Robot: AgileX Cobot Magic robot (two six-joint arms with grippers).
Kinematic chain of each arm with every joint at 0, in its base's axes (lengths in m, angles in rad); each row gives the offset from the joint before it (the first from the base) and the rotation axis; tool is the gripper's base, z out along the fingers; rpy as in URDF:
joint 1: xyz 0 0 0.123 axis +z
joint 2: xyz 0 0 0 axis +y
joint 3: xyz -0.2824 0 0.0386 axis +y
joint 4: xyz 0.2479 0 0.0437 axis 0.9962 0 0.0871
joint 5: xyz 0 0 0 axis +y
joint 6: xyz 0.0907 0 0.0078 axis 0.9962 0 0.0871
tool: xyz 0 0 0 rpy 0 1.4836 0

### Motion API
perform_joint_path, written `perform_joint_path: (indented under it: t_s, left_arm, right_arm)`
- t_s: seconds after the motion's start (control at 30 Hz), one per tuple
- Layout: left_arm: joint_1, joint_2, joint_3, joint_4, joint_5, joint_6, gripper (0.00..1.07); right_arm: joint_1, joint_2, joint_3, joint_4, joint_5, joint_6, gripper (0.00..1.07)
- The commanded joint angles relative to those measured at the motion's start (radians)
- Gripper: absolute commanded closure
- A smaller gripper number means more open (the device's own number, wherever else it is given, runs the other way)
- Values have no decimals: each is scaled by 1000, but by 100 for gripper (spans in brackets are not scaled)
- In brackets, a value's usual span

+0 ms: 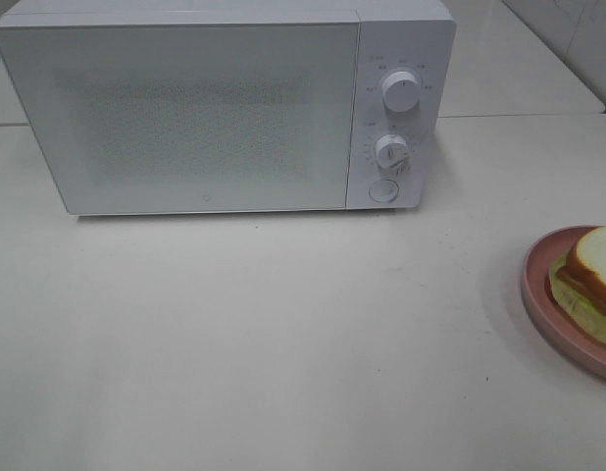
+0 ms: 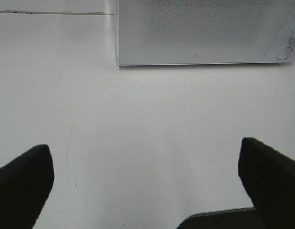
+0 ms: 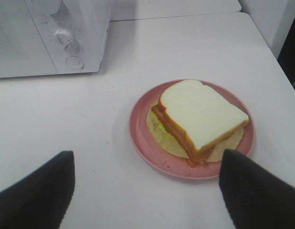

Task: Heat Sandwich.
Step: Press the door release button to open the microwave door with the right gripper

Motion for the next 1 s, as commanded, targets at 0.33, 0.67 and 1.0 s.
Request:
perform_joint_path:
  t_s: [0.33, 0.67, 1.0]
  left_arm:
    - [2, -15, 0, 2, -3, 2, 9]
    - [2, -15, 0, 2, -3, 2, 9]
    - [2, -15, 0, 2, -3, 2, 9]
  right_arm:
    - [-6, -27, 1, -1, -1, -1, 32]
    - [-6, -27, 1, -1, -1, -1, 32]
    - [-6, 29, -30, 85, -33, -9, 32]
